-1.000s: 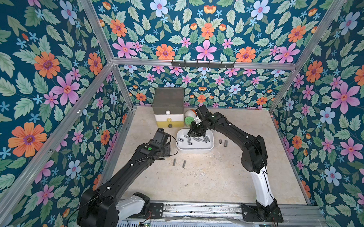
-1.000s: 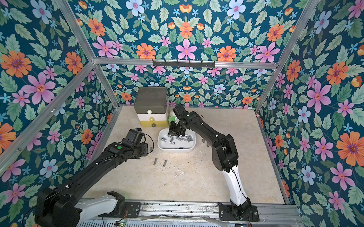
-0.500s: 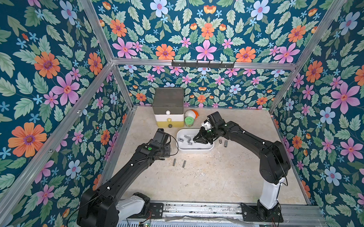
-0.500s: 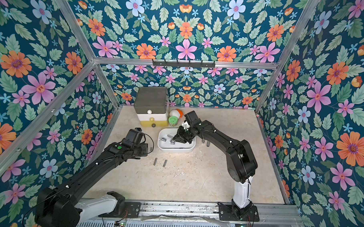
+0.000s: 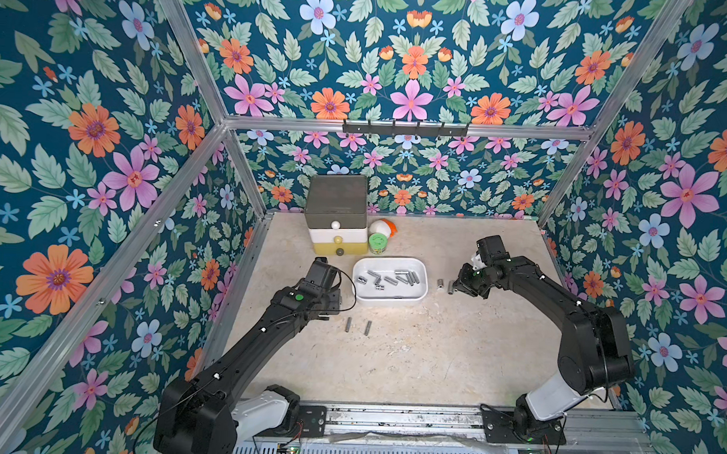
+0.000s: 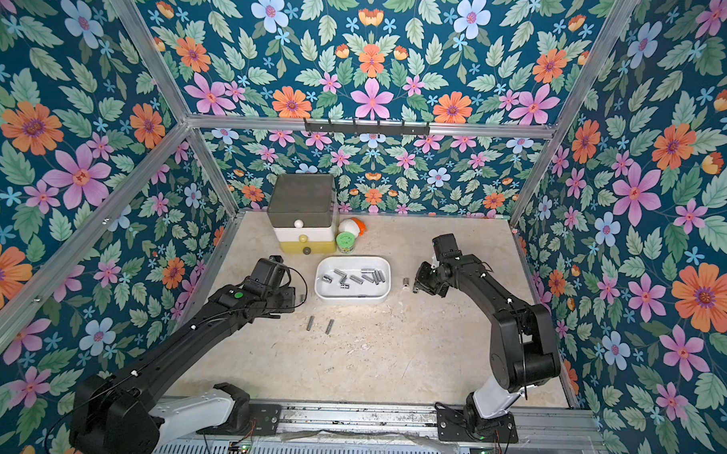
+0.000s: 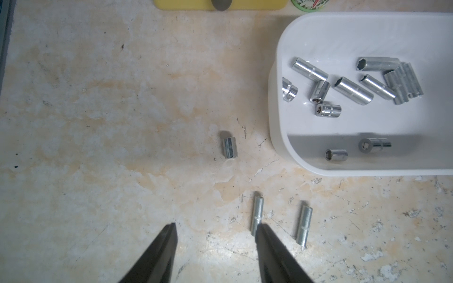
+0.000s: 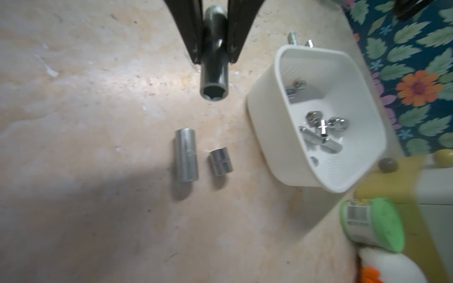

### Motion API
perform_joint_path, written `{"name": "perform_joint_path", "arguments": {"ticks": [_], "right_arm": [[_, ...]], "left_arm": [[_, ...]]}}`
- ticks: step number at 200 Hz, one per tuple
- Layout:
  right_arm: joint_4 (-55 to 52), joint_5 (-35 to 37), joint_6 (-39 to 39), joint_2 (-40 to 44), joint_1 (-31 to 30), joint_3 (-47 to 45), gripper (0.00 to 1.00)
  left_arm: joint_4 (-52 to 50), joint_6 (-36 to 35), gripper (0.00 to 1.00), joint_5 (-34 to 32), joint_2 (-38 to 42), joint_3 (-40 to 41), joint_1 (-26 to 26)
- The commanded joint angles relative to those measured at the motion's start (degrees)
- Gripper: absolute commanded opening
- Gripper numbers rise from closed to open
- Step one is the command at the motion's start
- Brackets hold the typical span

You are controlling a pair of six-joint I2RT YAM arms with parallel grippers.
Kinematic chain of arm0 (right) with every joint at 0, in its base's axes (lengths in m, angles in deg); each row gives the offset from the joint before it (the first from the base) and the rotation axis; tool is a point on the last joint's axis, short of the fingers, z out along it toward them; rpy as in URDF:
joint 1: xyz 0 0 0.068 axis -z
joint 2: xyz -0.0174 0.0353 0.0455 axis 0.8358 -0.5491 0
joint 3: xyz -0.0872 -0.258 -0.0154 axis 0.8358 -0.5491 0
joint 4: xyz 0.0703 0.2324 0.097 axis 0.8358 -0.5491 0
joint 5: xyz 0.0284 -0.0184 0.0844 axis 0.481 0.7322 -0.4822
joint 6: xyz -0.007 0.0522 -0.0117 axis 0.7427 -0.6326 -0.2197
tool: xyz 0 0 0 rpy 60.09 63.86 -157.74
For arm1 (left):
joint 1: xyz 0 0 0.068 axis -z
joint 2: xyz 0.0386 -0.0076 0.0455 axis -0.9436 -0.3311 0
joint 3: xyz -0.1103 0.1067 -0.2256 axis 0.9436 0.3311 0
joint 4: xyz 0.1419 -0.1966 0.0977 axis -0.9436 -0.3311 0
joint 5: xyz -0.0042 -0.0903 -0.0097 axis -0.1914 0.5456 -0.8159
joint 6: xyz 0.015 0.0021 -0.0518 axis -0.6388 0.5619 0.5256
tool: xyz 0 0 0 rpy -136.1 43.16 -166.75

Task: Take out the socket from the storage box
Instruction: Place the socket head at the center of the board.

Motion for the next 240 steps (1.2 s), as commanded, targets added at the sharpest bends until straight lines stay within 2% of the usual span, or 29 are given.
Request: {"name": "perform_joint_path", "arguments": {"ticks": [1, 49, 158, 240], "right_arm": [[-2.8, 7.8, 6.2, -3.8, 0.5, 0.9, 0.02], [-2.8, 14.1, 7.5, -9.9, 0.4, 2.7, 0.03], [-2.0, 12.7, 9.0, -16.1, 0.3, 5.4, 0.09], [-2.6, 12.9, 9.1, -16.0, -0.1, 5.8, 0.23]], "left_arm": [[0.2, -0.2, 0.59, -0.4, 0.0, -0.3, 0.0], [0.0, 0.0, 0.59, -0.7, 0.0, -0.1, 0.0], [-0.1, -0.1, 0.59, -0.9, -0.3, -0.3, 0.0], [0.0, -0.1, 0.59, -1.0, -0.4, -0.3, 0.0]]}}
